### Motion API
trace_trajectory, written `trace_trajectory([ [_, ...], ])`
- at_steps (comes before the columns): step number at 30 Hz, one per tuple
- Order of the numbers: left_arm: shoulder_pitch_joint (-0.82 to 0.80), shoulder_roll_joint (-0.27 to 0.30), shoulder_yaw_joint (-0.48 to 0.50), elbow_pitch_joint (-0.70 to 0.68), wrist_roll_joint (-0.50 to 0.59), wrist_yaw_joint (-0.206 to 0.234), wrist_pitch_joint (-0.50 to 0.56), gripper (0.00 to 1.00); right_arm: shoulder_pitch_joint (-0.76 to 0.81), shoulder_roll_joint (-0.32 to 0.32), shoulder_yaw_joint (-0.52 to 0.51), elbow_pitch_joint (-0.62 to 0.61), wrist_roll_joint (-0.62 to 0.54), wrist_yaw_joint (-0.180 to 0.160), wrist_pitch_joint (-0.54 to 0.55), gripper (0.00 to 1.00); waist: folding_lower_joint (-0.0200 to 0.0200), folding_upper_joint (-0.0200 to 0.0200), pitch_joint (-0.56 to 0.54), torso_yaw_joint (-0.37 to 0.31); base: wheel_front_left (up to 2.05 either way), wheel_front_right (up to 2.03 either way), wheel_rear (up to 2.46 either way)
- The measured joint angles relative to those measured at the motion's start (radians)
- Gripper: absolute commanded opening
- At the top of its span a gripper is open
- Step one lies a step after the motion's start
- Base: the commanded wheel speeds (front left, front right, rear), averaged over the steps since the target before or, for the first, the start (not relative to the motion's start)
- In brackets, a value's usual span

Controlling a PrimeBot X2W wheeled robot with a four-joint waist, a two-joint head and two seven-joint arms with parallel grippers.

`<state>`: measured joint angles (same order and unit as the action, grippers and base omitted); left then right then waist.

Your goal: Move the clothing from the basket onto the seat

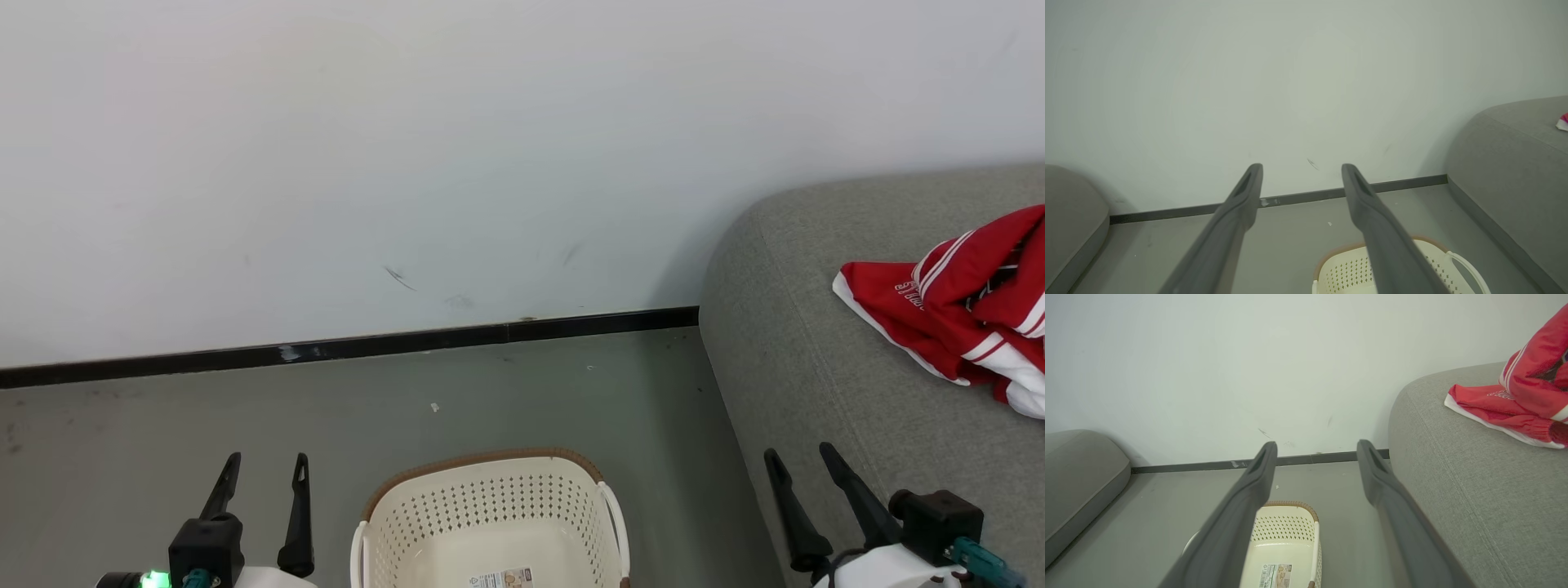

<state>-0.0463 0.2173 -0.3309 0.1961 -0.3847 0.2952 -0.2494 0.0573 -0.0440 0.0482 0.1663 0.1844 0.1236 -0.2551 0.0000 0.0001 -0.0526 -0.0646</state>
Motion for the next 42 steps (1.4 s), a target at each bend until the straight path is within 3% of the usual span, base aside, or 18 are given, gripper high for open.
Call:
trace_trajectory([
  [30,0.008,0.021,0.017,-0.007,-0.011,-0.016,0.002,1.0,0.006,0.002,-0.006,-0.049,0.013,0.0,0.0,1.0,0.0,0.0,0.016,0.012,0.0,0.0,0.0],
  [34,0.007,0.03,0.029,-0.005,-0.013,-0.016,0.002,0.96,0.006,0.002,-0.005,-0.051,0.019,0.0,0.0,1.0,0.0,0.0,0.019,0.012,0.0,0.0,0.0],
  [35,0.01,0.027,0.027,0.003,-0.012,-0.016,0.002,0.0,0.007,0.004,-0.004,-0.042,0.018,0.0,0.0,0.0,0.0,0.0,0.019,0.012,0.0,0.0,0.0],
  [42,0.044,-0.011,0.019,0.035,-0.028,-0.018,0.011,0.0,0.044,0.012,0.007,-0.003,0.036,-0.001,0.001,0.0,0.0,0.0,0.019,0.013,0.0,0.0,0.0],
])
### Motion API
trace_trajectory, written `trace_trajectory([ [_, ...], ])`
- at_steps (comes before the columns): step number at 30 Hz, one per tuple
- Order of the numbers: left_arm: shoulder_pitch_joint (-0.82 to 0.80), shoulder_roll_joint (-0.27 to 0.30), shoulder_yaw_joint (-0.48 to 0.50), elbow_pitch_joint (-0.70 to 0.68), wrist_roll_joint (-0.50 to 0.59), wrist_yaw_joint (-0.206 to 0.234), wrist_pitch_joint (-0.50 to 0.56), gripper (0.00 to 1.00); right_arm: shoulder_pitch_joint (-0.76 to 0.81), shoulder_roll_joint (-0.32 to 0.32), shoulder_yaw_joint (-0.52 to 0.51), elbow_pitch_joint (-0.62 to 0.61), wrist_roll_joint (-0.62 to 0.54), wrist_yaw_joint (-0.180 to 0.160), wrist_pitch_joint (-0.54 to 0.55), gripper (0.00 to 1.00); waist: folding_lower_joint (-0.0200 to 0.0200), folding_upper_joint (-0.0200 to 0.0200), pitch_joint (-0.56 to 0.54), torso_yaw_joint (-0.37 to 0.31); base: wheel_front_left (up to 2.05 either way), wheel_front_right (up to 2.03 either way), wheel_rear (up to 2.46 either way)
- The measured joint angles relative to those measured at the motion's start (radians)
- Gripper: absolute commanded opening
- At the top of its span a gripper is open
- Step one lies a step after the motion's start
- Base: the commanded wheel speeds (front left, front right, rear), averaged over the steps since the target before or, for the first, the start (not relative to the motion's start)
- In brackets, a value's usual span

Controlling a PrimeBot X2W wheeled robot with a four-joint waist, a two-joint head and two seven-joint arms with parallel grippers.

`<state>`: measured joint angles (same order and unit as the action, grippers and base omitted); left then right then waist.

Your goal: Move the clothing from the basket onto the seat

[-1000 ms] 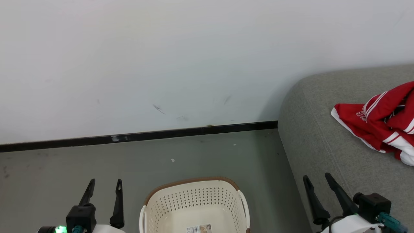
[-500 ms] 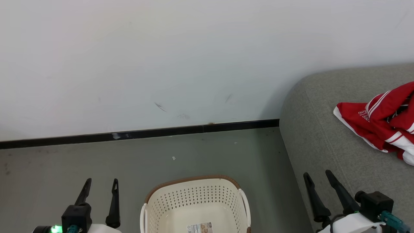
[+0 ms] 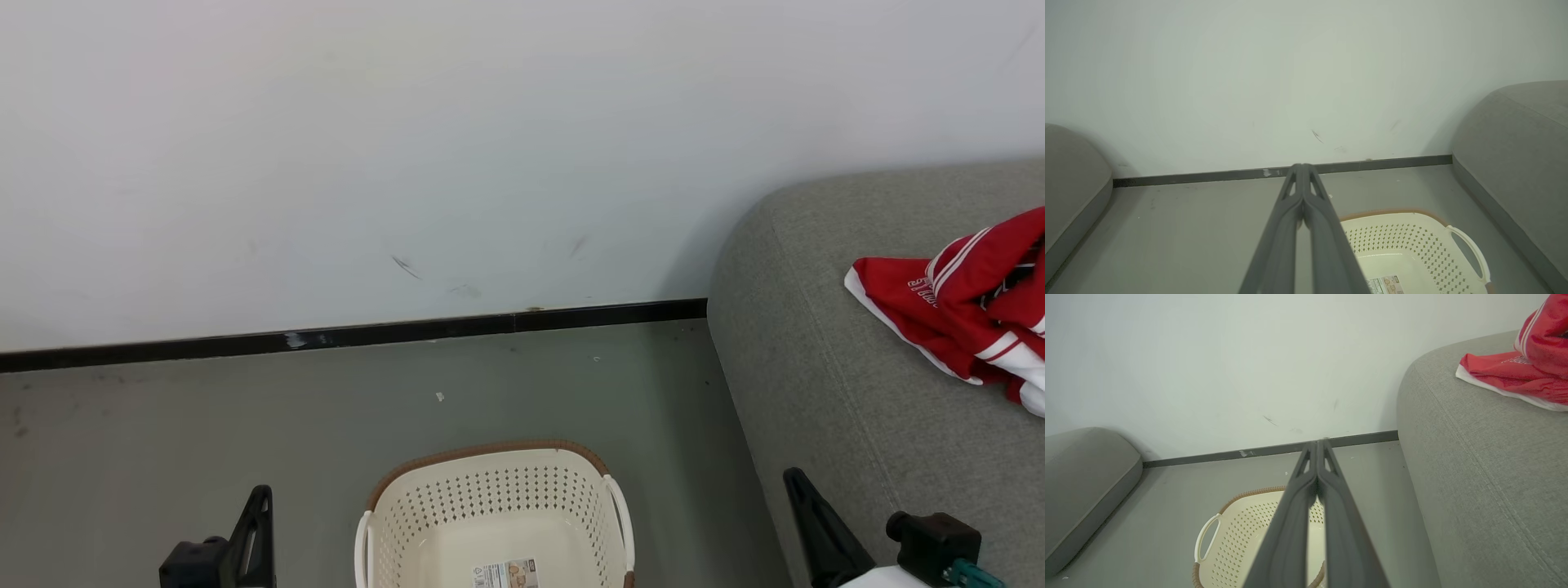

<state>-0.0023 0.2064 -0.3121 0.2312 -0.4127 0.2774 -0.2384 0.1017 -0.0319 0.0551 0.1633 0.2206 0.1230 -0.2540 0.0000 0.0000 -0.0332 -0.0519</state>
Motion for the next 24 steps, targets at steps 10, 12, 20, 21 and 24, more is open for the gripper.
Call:
trace_trajectory([
  [10,0.0,-0.015,0.037,-0.004,-0.122,-0.035,0.032,0.0,0.003,0.0,0.019,-0.026,0.12,0.0,0.0,0.0,0.0001,0.0,0.003,0.002,0.0,0.0,0.0],
  [12,0.0,-0.017,0.044,-0.007,-0.16,-0.037,0.037,0.0,0.003,0.0,0.017,-0.027,0.158,0.0,0.005,0.0,0.0001,0.0,0.004,0.004,0.0,0.0,0.0],
  [20,0.0,-0.029,0.074,-0.015,-0.248,-0.062,0.067,0.0,0.002,0.0,-0.009,-0.026,0.299,0.0,0.034,0.0,0.0028,0.0,0.006,0.011,0.0,0.0,0.0],
  [21,0.0,-0.032,0.078,-0.016,-0.262,-0.064,0.072,0.0,0.002,0.0,-0.01,-0.026,0.314,0.0,0.036,0.0,0.0035,0.0,0.006,0.012,0.0,0.0,0.0],
  [24,0.0,-0.04,0.09,-0.017,-0.298,-0.079,0.083,0.0,0.0,-0.002,-0.012,-0.025,0.361,0.0,0.047,0.0,0.0054,0.0,0.006,0.014,0.0,0.0,0.0],
])
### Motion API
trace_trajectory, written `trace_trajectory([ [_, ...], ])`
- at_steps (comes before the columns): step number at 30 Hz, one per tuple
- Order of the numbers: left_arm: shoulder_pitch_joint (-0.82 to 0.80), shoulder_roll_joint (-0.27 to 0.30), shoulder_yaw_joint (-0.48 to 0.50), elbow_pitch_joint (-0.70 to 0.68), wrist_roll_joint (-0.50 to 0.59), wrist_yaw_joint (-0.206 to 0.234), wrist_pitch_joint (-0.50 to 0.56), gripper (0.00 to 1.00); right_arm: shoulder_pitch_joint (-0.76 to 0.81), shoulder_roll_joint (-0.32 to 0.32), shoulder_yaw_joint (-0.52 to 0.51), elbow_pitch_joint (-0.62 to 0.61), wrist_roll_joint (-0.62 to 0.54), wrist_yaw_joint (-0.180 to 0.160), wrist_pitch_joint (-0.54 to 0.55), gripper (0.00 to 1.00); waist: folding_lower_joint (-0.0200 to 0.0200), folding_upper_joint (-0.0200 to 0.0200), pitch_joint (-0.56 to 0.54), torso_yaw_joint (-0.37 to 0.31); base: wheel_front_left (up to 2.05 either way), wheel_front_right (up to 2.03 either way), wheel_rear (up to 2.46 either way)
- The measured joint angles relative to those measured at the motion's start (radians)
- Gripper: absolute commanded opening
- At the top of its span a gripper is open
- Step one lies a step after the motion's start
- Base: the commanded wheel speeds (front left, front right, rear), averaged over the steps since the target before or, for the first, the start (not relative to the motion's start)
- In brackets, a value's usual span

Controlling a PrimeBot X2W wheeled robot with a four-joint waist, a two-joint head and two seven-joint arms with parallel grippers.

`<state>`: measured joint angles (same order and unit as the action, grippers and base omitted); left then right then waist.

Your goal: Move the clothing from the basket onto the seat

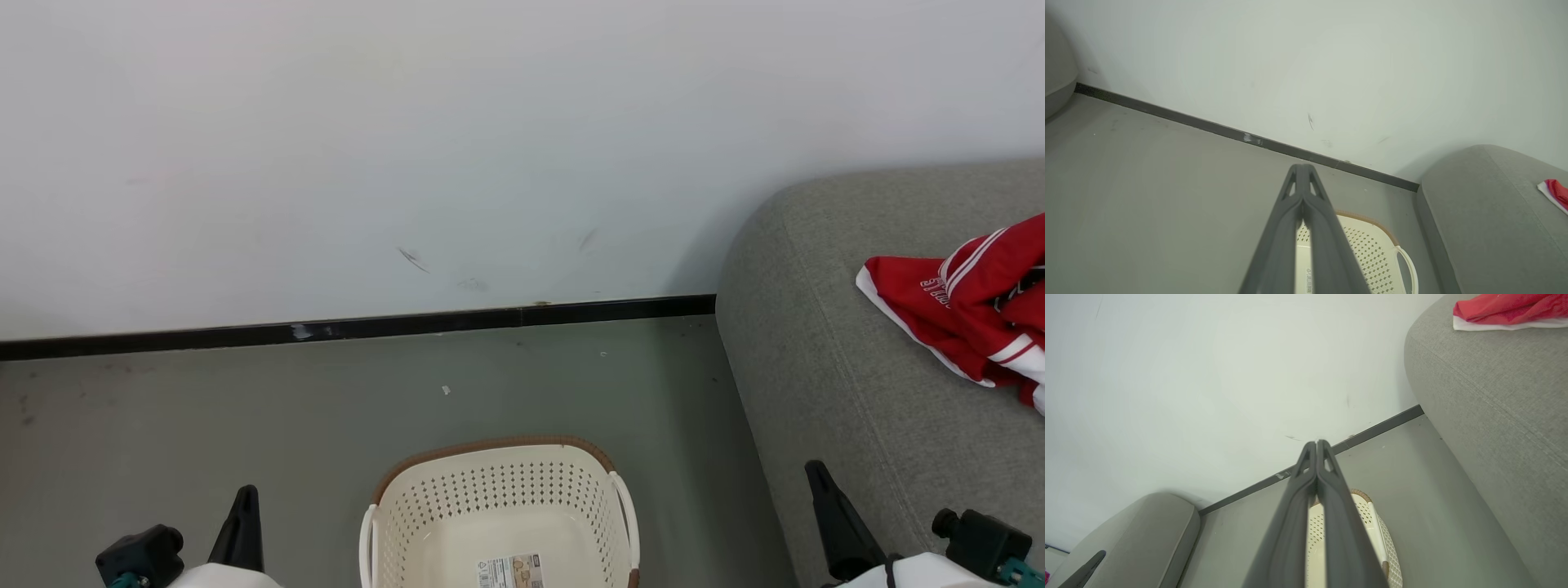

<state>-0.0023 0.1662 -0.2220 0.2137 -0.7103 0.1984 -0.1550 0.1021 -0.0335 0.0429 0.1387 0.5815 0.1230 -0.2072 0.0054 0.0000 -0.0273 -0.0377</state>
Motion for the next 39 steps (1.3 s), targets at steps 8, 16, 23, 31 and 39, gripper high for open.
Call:
trace_trajectory([
  [8,0.0,-0.012,0.033,-0.004,-0.097,-0.027,0.03,0.0,-0.006,-0.011,-0.007,0.007,0.123,0.0,0.026,0.0,0.0029,0.0,-0.001,0.005,0.0,0.0,0.0],
  [16,-0.001,-0.029,0.068,-0.007,-0.203,-0.055,0.059,0.0,-0.025,-0.026,-0.016,0.028,0.261,0.0,0.053,0.0,0.0027,0.0,0.0,0.009,0.0,0.0,0.0],
  [23,-0.001,-0.041,0.096,-0.007,-0.291,-0.082,0.084,0.0,-0.036,-0.032,-0.021,0.039,0.369,0.0,0.076,0.0,-0.0001,0.0,0.004,0.013,0.0,0.0,0.0],
  [31,-0.008,-0.053,0.127,-0.008,-0.385,-0.106,0.112,0.0,-0.065,-0.043,-0.025,0.055,0.49,0.0,0.095,0.0,-0.0032,0.0,0.009,0.017,0.0,0.0,0.0],
  [39,-0.01,-0.07,0.159,-0.008,-0.485,-0.141,0.14,0.0,-0.08,-0.052,-0.029,0.067,0.612,0.0,0.122,0.0,-0.0043,0.0,0.014,0.021,0.0,0.0,0.0],
])
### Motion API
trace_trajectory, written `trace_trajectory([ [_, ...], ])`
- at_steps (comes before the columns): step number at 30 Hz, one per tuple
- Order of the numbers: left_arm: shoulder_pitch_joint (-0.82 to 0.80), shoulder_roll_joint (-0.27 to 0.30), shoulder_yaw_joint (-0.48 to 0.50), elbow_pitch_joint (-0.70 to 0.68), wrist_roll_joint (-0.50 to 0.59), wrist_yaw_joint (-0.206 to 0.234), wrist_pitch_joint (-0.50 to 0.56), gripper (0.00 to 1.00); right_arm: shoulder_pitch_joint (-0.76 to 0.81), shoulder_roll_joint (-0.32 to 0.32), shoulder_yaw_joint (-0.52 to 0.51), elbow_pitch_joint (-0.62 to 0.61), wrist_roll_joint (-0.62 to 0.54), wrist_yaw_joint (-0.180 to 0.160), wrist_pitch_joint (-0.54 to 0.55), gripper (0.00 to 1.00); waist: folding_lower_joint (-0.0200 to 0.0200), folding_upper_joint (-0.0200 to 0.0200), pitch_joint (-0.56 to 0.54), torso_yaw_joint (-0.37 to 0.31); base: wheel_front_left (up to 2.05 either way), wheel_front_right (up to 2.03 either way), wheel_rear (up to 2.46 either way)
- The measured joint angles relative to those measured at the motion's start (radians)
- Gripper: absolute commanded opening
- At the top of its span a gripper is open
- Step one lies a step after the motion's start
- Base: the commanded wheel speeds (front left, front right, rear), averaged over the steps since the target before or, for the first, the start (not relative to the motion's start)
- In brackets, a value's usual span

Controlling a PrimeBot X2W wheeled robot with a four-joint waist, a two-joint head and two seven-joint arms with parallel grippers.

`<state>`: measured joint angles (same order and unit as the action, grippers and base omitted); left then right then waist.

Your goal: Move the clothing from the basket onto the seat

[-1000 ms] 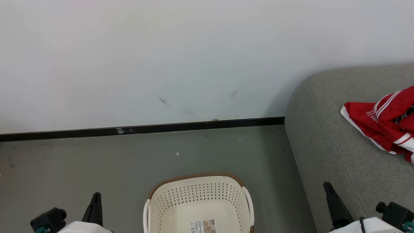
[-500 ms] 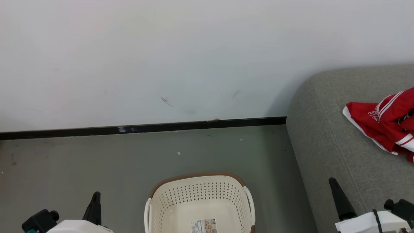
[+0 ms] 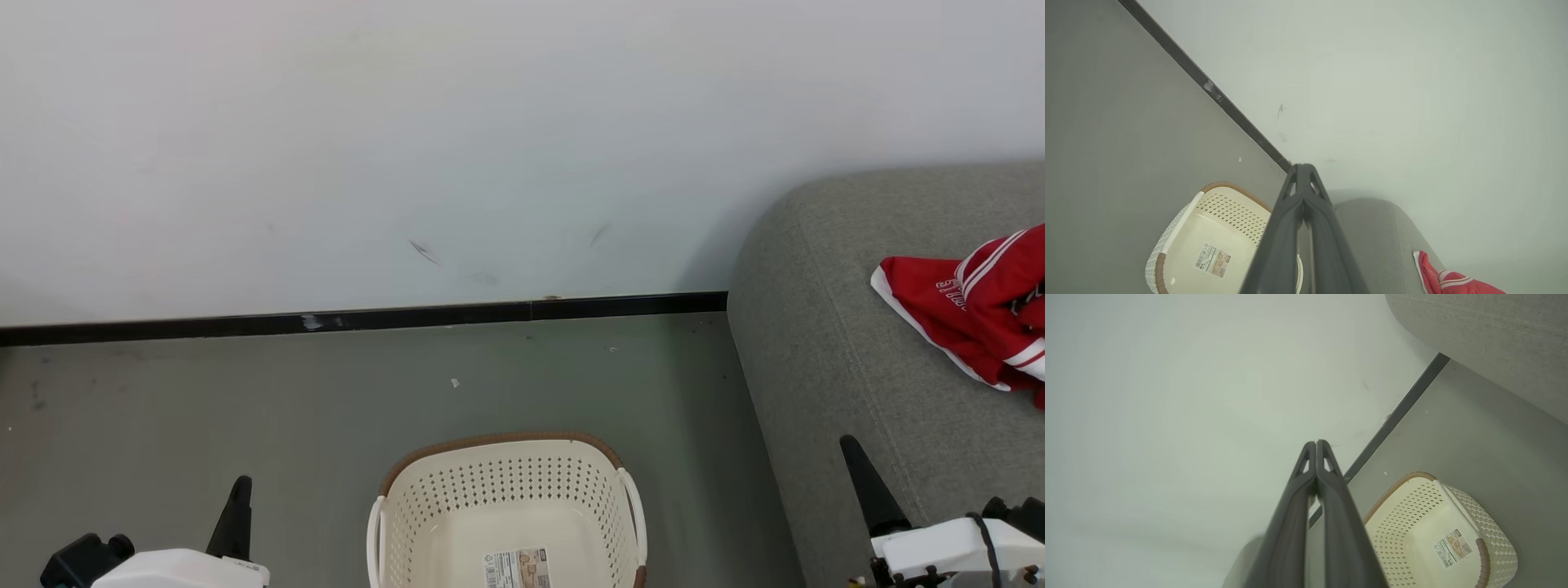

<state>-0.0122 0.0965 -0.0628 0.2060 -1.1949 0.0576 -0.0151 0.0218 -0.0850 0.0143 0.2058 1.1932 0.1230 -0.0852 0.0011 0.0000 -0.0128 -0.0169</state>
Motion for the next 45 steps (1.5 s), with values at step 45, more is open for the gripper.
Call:
trace_trajectory([
  [45,-0.04,-0.062,0.138,0.003,-0.407,-0.131,0.119,0.0,-0.09,-0.042,-0.015,0.054,0.522,0.0,0.087,0.0,-0.0006,0.0,0.012,0.017,0.0,0.0,0.0],
])
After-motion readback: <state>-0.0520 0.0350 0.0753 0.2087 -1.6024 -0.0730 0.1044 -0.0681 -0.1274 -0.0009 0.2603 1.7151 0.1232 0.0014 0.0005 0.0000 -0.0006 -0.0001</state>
